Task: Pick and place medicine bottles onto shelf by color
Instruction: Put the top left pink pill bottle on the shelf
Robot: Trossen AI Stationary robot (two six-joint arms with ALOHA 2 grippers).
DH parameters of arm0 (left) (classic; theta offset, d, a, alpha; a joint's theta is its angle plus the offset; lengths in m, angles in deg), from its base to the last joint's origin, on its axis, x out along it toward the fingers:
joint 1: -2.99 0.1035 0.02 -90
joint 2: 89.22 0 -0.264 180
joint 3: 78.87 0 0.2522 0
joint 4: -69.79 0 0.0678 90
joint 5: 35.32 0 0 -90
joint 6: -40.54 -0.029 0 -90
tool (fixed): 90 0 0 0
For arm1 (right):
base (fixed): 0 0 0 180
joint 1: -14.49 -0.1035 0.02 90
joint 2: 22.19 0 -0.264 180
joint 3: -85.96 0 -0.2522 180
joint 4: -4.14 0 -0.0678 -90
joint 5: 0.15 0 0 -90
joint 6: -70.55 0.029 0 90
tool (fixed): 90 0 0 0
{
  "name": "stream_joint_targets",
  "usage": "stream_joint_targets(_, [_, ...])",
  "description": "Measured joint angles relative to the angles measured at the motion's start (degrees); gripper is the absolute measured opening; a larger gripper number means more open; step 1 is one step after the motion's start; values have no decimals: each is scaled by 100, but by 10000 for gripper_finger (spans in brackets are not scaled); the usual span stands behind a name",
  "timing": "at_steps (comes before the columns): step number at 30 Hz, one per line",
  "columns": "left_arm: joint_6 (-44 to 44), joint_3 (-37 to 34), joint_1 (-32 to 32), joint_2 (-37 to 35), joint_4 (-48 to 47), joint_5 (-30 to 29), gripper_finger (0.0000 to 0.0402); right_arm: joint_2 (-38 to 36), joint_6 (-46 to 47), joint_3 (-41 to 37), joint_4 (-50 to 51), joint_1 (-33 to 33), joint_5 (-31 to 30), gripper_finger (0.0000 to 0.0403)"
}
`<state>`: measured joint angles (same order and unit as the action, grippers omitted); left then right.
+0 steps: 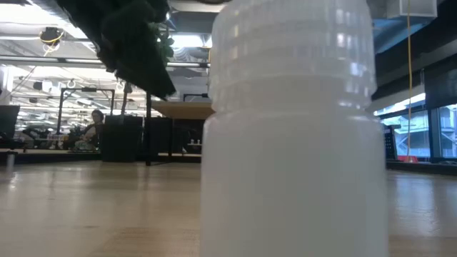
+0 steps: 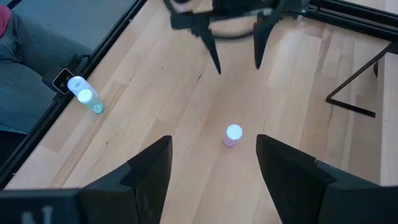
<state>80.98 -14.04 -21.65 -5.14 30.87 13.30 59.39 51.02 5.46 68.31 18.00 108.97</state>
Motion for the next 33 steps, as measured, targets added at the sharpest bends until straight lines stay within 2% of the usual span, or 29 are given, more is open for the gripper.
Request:
stream_joint_targets(11, [60, 0, -270, -757, -654, -398, 283, 0, 40, 0, -217, -2, 2, 236])
stream_joint_targets(16, [315, 0, -374, -1015, -1102, -636, 283, 6, 481, 0, -358, 0, -38, 236])
stream_joint_targets(22, [619, 0, -498, -1225, -1556, -913, 283, 52, 497, 0, -378, -63, -1300, 236])
stream_joint_targets(33, [766, 0, -539, -1258, -1657, -953, 283, 257, 396, -2, -438, -70, -1398, 244])
